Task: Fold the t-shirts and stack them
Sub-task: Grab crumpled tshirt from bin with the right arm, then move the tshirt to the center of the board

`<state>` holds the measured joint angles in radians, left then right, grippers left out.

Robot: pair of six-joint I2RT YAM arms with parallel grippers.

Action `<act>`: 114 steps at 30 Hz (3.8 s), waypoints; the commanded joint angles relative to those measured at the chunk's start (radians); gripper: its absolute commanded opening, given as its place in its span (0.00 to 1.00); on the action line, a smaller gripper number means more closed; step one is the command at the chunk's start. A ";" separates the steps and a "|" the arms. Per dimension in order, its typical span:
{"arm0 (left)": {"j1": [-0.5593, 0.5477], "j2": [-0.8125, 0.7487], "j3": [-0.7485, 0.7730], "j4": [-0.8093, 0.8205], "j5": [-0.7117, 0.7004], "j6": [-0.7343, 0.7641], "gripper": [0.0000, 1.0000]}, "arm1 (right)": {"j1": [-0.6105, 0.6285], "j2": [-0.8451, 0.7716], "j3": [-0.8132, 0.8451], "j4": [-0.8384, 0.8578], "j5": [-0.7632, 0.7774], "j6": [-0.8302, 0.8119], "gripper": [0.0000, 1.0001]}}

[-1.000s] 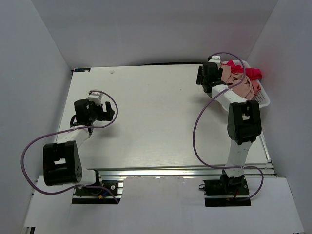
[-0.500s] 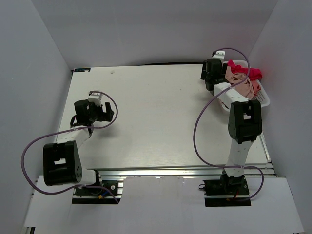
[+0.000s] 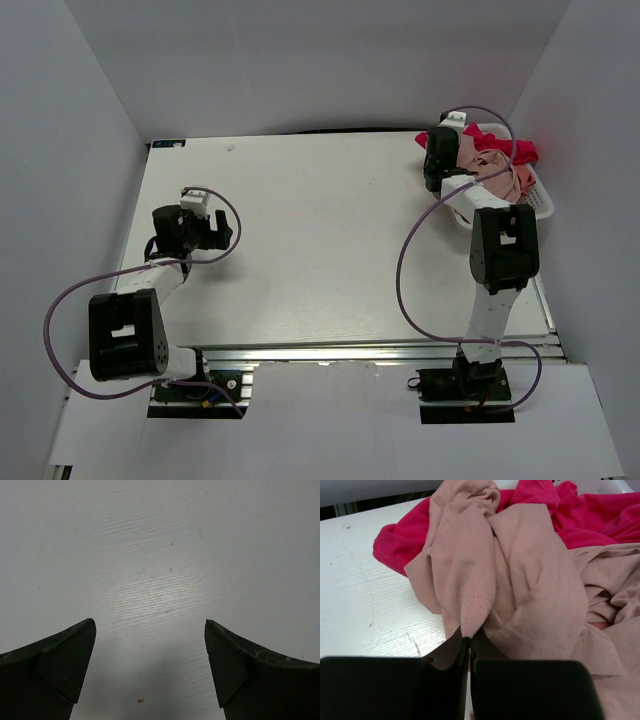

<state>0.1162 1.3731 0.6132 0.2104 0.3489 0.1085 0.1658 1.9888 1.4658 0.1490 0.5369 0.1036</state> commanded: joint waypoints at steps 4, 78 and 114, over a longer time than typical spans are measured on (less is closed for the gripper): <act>0.005 -0.006 0.008 -0.005 -0.008 0.007 0.98 | 0.003 -0.131 -0.009 0.064 -0.078 -0.011 0.00; -0.400 0.029 0.465 -0.154 0.058 -0.178 0.98 | 0.288 -0.387 0.685 -0.488 -0.971 0.113 0.00; -0.421 0.006 0.432 -0.286 -0.002 -0.075 0.98 | 0.238 -0.090 0.603 -0.408 -0.709 -0.041 0.00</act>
<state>-0.2989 1.3617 1.1019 -0.0460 0.3847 -0.0090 0.4355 1.7962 1.9671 -0.3183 -0.2417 0.1246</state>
